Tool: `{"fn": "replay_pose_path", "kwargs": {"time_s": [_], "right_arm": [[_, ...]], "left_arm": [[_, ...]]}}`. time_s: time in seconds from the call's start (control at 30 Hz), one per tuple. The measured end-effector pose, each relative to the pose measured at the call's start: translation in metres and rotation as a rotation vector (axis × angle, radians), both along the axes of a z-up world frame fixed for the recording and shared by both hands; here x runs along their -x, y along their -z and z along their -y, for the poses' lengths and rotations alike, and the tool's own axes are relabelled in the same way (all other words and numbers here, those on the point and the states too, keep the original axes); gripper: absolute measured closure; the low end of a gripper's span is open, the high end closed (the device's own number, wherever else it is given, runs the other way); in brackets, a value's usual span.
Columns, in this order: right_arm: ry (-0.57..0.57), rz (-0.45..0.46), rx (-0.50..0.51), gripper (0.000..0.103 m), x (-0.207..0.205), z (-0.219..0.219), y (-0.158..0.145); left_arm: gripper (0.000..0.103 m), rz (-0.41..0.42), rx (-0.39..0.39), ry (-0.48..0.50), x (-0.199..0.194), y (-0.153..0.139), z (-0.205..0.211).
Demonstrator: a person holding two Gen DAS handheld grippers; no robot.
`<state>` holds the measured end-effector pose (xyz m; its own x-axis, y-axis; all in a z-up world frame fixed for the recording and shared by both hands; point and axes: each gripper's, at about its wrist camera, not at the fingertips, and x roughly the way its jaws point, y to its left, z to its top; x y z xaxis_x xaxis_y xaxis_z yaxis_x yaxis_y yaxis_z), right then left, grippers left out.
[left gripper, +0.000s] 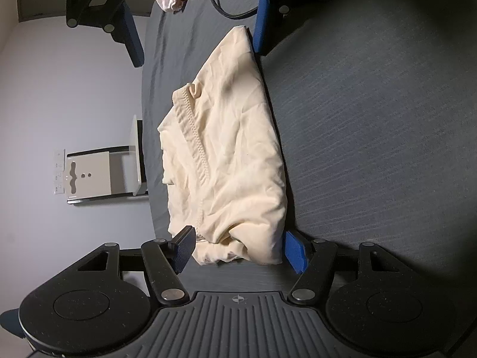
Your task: Fold clothes
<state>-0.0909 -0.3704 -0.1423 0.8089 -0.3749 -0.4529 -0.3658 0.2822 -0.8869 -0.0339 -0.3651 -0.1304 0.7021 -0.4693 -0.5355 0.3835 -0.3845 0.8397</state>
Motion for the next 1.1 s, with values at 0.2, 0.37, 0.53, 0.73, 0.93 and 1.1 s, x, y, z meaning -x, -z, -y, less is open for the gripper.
{"fn": "replay_pose_path", "kwargs": {"time_s": [0.2,0.37,0.53,0.73,0.93,1.1], "right_arm": [[0.002,-0.011,0.005,0.022,-0.002,0.001,0.002],[-0.021,-0.007,0.040,0.034,-0.003,-0.003,0.009],[-0.013,0.014,0.047,0.036,-0.005,-0.002,0.011],[-0.015,0.007,0.081,0.045,-0.002,-0.004,0.016],[-0.030,-0.009,0.075,0.053,-0.008,-0.005,0.018],[-0.026,-0.015,0.059,0.060,-0.010,-0.003,0.019]], "left_arm": [[0.038,0.013,0.005,0.008,0.001,0.002,0.001],[0.046,0.053,0.030,0.030,0.004,0.005,0.001],[0.050,0.082,0.038,0.032,0.008,0.015,0.004],[0.050,0.080,0.029,0.034,0.007,0.016,0.001],[0.066,0.078,0.020,0.036,0.005,0.018,-0.003],[0.073,0.066,0.023,0.031,0.004,0.019,0.000]]}}
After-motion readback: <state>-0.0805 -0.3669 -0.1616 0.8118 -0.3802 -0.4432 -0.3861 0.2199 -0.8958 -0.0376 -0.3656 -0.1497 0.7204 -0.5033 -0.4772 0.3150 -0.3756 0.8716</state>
